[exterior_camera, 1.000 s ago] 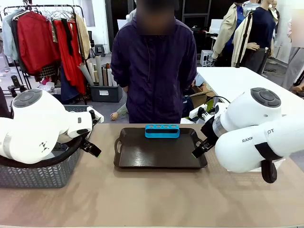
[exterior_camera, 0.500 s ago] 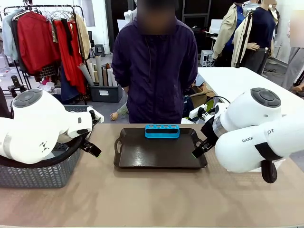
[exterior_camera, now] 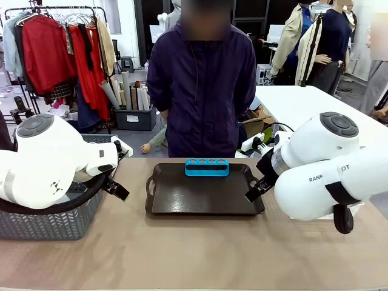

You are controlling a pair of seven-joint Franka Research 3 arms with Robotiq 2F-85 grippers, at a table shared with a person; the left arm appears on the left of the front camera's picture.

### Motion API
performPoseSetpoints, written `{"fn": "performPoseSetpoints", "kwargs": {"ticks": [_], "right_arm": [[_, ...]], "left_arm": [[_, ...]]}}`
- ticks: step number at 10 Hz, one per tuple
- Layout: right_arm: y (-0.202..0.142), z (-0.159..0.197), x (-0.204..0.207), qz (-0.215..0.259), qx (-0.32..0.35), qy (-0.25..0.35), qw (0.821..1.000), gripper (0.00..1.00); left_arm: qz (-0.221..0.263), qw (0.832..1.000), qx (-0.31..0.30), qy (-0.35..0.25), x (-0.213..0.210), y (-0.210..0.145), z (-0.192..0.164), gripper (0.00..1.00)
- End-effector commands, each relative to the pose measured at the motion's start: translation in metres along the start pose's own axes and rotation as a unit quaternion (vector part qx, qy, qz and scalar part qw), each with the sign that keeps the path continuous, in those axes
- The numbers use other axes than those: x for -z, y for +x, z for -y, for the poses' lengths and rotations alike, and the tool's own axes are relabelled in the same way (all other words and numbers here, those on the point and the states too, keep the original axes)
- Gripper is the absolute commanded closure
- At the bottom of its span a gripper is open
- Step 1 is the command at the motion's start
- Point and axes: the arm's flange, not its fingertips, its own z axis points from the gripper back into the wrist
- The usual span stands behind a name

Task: Prepare the laboratory tools.
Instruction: Pick up one Large Measuring Cup and place it on the Handle tray.

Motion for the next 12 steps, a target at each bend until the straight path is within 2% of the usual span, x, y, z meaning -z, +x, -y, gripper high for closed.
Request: {"fn": "performPoseSetpoints", "kwargs": {"ticks": [1, 5, 6, 7, 12], "right_arm": [[0.0, 0.0, 0.0, 0.0, 0.0, 0.0, 1.0, 0.0], [0.0, 0.0, 0.0, 0.0, 0.0, 0.0, 1.0, 0.0], [0.002, -0.008, 0.0, -0.005, -0.004, 0.021, 1.0, 0.0], [0.005, -0.012, -0.003, -0.007, -0.008, 0.033, 0.999, 0.0], [0.013, -0.021, -0.02, -0.016, -0.003, 0.113, 0.993, 0.0]], "left_arm": [[0.0, 1.0, 0.0, 0.0, 0.0, 0.0, 0.0, 0.0], [0.0, 1.0, 0.0, 0.0, 0.0, 0.0, 0.0, 0.0], [0.0, 1.0, 0.0, 0.0, 0.0, 0.0, 0.0, 0.0], [-0.029, 1.0, 0.003, 0.0, -0.004, 0.004, 0.001, 0.0], [-0.028, 0.995, 0.019, -0.097, -0.036, 0.022, 0.0, 0.0]]}}
